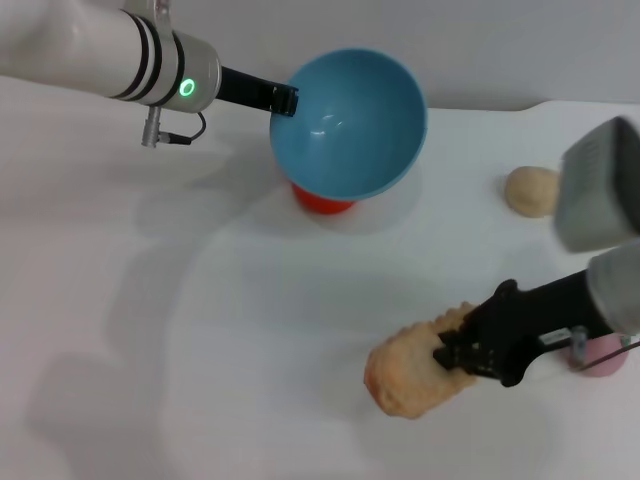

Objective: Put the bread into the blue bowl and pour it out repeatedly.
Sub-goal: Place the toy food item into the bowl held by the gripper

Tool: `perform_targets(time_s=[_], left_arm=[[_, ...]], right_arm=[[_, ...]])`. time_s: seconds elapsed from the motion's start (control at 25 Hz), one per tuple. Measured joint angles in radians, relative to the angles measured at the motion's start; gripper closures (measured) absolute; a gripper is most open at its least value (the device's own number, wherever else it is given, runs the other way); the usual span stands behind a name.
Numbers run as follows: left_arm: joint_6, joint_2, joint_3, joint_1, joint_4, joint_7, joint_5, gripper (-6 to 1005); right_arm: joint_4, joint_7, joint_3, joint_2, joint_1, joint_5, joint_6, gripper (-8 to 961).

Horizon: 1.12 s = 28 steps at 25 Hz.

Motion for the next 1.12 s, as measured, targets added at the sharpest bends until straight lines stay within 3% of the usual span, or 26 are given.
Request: perform_targets(time_s=[0.28, 0.4, 0.56, 0.84, 1.12], left_arm=[[0.012, -0.002, 0.008, -0.013, -0.034, -0.008, 0.040, 982], [0.021, -0.002, 0.009, -0.031, -0.082, -0.004, 0.040, 982], [0.064, -0.003, 0.012, -0.048, -0.100, 0.000, 0.046, 982], [0.180, -0.010, 0.094, -0.083, -0.088, -0.004, 0.045, 982], [0.245, -0.017, 0.112, -0.093, -0.055, -0.006, -0.005, 982]], right_arm=[[-0.037, -0.090, 0.193, 0.003, -0.065, 0.116, -0.095, 838], [-0.052, -0.163, 0.300, 0.001, -0.082, 0.243, -0.134, 860], [-0.053, -0.201, 0.356, -0.001, -0.082, 0.327, -0.135, 860], [0.008, -0.285, 0.356, 0.003, -0.059, 0.443, -0.063, 869], [0.240, -0.334, 0.341, 0.002, 0.020, 0.441, 0.050, 872]])
